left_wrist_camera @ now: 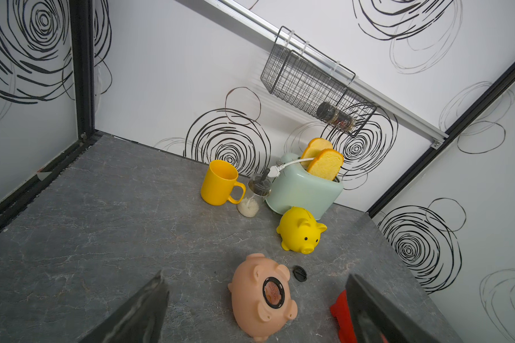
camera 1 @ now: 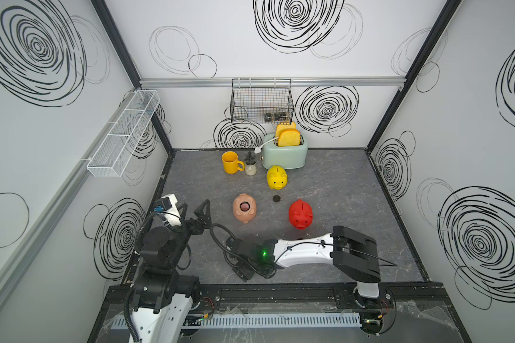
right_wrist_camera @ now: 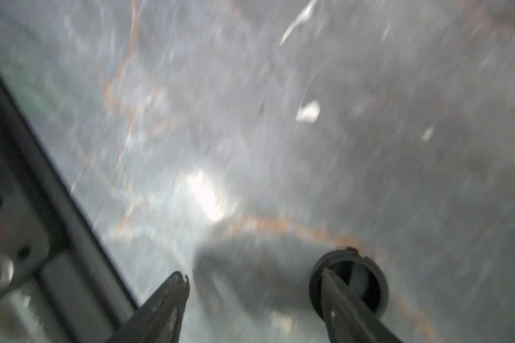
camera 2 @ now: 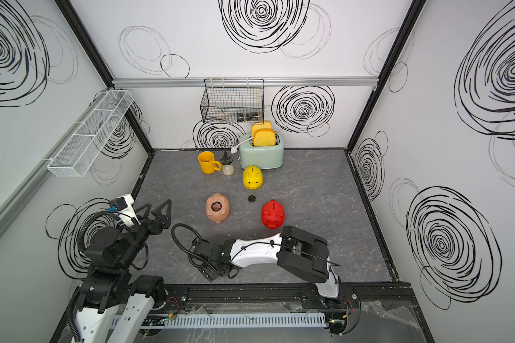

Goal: Close piggy banks
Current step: Move the knob to the center of the board.

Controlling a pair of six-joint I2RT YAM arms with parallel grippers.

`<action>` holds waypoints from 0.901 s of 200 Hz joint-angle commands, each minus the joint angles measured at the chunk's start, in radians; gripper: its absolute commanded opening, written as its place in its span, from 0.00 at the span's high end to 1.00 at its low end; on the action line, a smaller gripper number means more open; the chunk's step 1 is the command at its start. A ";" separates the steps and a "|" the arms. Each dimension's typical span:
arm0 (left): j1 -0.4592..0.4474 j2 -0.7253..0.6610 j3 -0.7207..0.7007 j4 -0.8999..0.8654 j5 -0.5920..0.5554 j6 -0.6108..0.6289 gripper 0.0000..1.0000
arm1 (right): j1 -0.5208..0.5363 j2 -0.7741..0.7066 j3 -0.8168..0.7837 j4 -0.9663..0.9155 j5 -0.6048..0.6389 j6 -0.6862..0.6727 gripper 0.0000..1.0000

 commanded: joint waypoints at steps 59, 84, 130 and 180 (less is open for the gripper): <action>0.040 0.000 0.000 0.022 0.014 -0.002 0.04 | 0.007 -0.080 -0.111 -0.068 0.002 0.116 0.28; 0.045 0.002 -0.002 0.024 0.021 -0.002 0.04 | -0.004 -0.080 -0.073 -0.089 0.005 0.107 0.28; 0.047 0.008 -0.002 0.025 0.024 -0.002 0.04 | -0.007 -0.114 -0.019 -0.129 0.020 0.093 0.30; 0.048 0.007 -0.003 0.029 0.031 -0.001 0.04 | -0.045 -0.123 -0.040 -0.149 0.046 0.111 0.53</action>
